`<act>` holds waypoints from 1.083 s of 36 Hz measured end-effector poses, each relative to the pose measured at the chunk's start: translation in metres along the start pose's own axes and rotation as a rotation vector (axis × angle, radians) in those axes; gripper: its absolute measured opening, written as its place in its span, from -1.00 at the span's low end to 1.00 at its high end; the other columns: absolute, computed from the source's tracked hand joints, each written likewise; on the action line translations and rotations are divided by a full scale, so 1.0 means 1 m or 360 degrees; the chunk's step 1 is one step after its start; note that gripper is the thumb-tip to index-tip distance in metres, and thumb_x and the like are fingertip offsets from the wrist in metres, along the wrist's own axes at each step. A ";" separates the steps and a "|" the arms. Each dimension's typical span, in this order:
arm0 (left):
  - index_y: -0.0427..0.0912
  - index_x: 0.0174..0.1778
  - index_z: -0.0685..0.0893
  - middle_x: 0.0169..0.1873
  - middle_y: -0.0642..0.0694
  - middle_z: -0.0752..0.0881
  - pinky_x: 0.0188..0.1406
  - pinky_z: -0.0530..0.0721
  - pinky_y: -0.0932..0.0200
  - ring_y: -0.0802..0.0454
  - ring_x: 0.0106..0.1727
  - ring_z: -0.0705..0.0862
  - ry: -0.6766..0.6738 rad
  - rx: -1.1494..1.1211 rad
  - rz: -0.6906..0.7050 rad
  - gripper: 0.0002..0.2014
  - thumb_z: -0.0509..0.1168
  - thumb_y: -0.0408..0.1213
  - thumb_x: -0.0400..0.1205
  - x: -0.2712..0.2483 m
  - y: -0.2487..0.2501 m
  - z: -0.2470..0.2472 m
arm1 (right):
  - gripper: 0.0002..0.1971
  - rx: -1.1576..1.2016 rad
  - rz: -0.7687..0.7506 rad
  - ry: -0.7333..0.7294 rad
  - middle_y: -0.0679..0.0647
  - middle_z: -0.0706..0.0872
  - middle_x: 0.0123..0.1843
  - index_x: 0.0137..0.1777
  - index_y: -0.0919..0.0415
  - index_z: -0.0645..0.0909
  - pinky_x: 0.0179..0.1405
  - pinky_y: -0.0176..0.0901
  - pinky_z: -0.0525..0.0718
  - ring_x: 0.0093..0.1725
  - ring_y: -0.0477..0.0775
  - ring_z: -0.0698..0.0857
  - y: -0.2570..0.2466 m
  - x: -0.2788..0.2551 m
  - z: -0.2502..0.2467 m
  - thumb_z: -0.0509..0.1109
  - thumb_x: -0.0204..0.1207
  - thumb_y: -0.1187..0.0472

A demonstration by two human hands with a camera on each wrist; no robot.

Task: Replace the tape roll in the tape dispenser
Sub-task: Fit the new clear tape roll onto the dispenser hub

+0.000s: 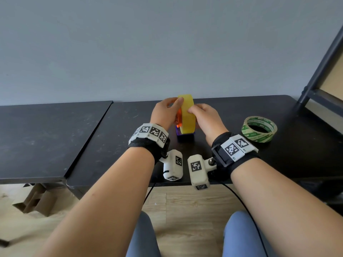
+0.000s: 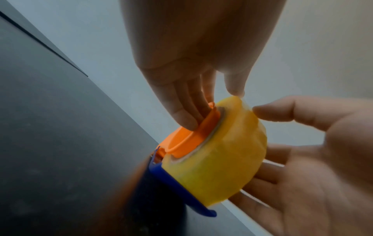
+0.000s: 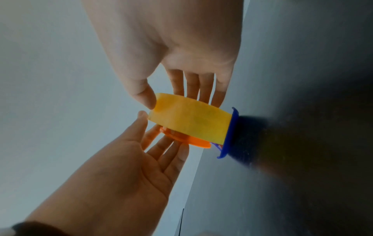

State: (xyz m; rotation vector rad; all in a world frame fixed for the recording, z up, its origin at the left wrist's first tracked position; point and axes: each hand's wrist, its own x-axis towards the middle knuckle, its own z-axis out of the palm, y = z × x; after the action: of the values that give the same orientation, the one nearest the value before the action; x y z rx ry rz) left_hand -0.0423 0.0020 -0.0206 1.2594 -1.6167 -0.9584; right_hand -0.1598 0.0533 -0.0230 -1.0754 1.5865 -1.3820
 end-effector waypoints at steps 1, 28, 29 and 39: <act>-0.21 0.07 0.73 -0.27 -0.22 0.76 -0.08 0.82 -0.09 -0.22 -0.22 0.79 -0.0010 -0.0016 -0.0020 -0.63 0.17 0.00 0.70 0.000 -0.001 -0.001 | -0.67 -0.0008 -0.0084 0.0040 0.08 0.74 0.15 0.22 0.12 0.64 0.27 0.09 0.68 0.17 0.06 0.72 0.001 0.001 -0.001 0.41 0.46 0.15; -0.24 0.21 0.70 -0.02 -0.07 0.79 -0.19 0.56 0.41 0.07 -0.05 0.73 -0.0382 0.0318 0.0052 -0.62 0.54 -0.30 0.48 -0.016 -0.004 -0.005 | -0.87 -0.0678 -0.0806 0.0219 -0.07 0.81 0.04 -0.01 0.12 0.79 0.10 -0.25 0.58 0.06 -0.16 0.67 -0.002 0.002 -0.013 0.46 0.48 0.21; -0.24 0.21 0.71 0.00 -0.08 0.81 -0.19 0.55 0.43 0.07 -0.05 0.74 -0.0393 0.0346 0.0066 -0.63 0.53 -0.30 0.49 -0.016 -0.003 -0.006 | -0.86 -0.0677 -0.0809 0.0212 -0.07 0.81 0.04 0.01 0.12 0.79 0.08 -0.30 0.54 0.05 -0.19 0.65 -0.002 0.002 -0.014 0.45 0.49 0.21; -0.33 0.28 0.67 0.15 -0.33 0.77 0.34 0.63 -0.18 -0.23 0.21 0.74 -0.0433 0.0447 0.0096 -0.61 0.44 -0.30 0.54 -0.013 0.002 -0.004 | -0.84 -0.0592 -0.0755 0.0255 -0.15 0.74 -0.10 0.01 0.15 0.80 0.02 -0.36 0.50 -0.01 -0.18 0.67 -0.003 0.004 -0.020 0.48 0.45 0.23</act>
State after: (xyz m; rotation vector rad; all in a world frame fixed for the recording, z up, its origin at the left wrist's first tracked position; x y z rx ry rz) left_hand -0.0376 0.0145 -0.0193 1.2987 -2.0475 -0.9185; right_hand -0.1797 0.0563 -0.0180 -1.6839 1.8288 -1.5382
